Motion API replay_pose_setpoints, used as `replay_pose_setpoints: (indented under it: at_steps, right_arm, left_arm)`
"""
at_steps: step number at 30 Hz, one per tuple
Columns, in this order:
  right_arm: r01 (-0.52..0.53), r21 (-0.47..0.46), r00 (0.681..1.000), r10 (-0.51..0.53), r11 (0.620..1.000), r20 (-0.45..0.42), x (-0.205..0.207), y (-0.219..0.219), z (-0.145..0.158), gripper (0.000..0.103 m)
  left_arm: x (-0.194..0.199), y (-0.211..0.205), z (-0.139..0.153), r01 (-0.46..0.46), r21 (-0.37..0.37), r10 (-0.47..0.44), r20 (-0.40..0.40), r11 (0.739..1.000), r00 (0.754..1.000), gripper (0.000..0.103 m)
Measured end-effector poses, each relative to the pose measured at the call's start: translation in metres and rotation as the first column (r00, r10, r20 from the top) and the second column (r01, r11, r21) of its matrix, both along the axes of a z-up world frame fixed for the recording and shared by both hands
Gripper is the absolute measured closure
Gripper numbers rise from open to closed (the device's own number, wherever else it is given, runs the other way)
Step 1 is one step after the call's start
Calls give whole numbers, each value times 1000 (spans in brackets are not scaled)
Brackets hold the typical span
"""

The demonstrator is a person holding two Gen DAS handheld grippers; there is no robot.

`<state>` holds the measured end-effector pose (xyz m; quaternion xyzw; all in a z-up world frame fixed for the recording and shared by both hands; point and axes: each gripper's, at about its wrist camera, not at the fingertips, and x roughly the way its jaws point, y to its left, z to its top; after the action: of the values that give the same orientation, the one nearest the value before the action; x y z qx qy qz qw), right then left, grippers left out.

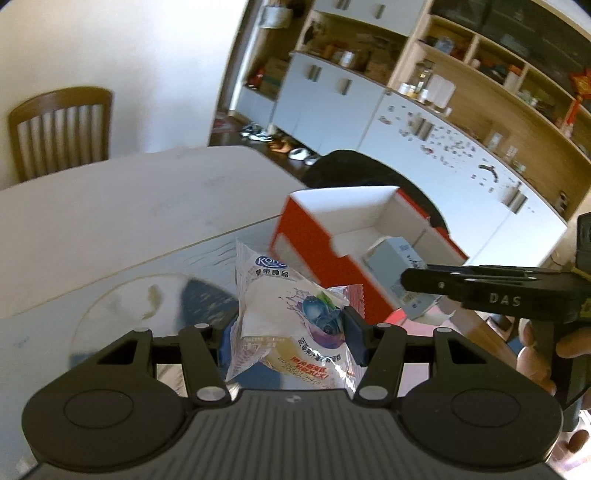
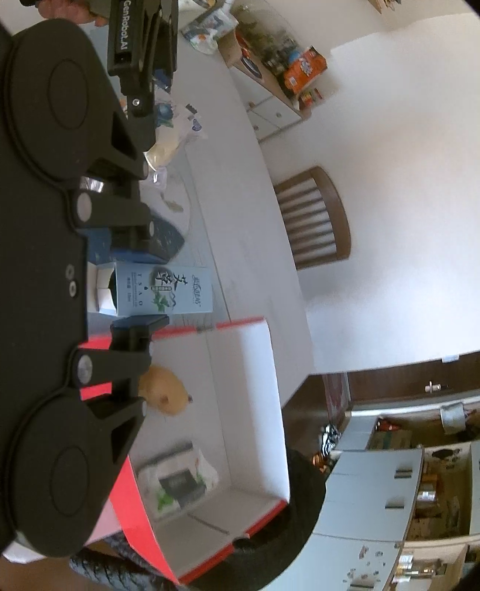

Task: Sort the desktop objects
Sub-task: 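Carry the bread bag with left tool while right tool carries the tea carton into the shoebox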

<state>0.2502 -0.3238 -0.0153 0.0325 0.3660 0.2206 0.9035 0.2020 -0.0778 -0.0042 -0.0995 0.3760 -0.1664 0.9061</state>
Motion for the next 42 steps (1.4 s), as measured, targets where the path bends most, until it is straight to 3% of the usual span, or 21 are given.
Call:
replay_pose_setpoints:
  at_steps: [16, 25, 42]
  right_arm:
    - [106, -22, 994, -106, 994, 9, 56, -82, -4, 75]
    - [130, -38, 991, -131, 991, -29, 96, -110, -25, 75]
    - [59, -85, 994, -67, 995, -92, 145, -105, -67, 75]
  left_arm:
    - [66, -101, 13, 176, 42, -177, 31, 984, 984, 47]
    - [111, -146, -1, 227, 92, -225, -30, 970, 974, 47]
    - [160, -203, -54, 303, 245, -272, -151, 921, 950, 47]
